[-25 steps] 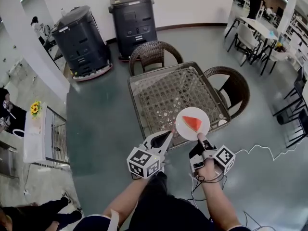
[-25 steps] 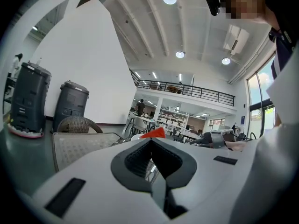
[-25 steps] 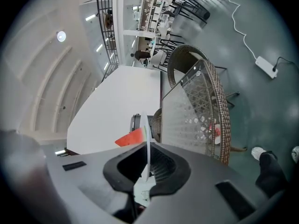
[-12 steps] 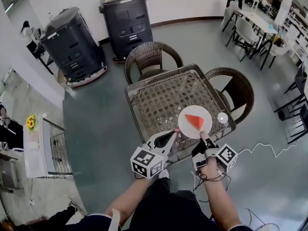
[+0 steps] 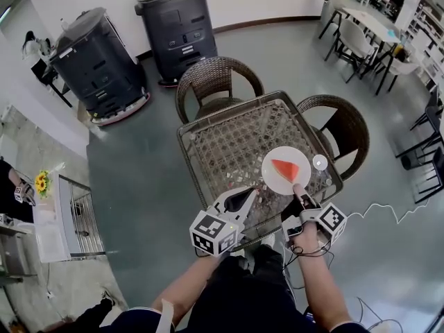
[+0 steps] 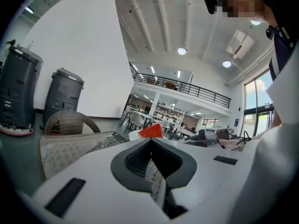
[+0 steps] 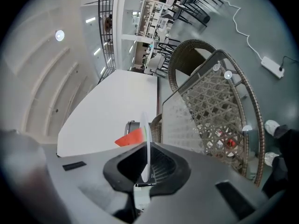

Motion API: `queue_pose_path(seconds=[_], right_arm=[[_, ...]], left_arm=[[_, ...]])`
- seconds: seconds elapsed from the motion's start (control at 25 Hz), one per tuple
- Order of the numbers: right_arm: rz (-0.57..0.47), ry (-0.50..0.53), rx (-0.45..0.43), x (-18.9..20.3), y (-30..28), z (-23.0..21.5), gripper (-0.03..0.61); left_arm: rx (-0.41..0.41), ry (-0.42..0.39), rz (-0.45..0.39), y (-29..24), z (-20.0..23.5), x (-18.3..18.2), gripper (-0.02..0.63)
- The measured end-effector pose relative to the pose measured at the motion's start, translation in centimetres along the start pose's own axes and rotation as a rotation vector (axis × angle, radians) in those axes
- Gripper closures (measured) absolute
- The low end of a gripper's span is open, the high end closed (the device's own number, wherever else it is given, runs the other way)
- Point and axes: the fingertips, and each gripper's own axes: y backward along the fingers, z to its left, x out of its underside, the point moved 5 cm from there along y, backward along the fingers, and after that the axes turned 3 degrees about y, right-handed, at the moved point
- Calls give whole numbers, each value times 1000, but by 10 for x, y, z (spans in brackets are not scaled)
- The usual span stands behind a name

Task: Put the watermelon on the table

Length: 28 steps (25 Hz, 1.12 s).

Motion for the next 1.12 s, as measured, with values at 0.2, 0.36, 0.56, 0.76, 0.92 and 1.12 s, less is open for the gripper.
queue_pose_path(seconds=[0.2, 0.36, 0.56, 0.76, 0.92, 1.12], right_arm=[[21, -3, 2, -12, -18, -4, 568], [68, 18, -1, -22, -37, -5, 568], [144, 22, -1, -32, -66, -13, 568], [207, 40, 21, -36, -91, -28, 568], [253, 58, 41, -39, -110, -41, 568], [303, 77, 64, -40, -129, -58, 568]], left_arm=[[-22, 3, 6, -14, 8, -2, 609], [-57, 4, 7, -26, 13, -4, 609], [-113, 5, 9, -39, 19, -8, 609], [-164, 10, 17, -47, 27, -8, 609], [-195, 9, 21, -56, 32, -4, 609], [-218, 28, 28, -67, 34, 4, 609]])
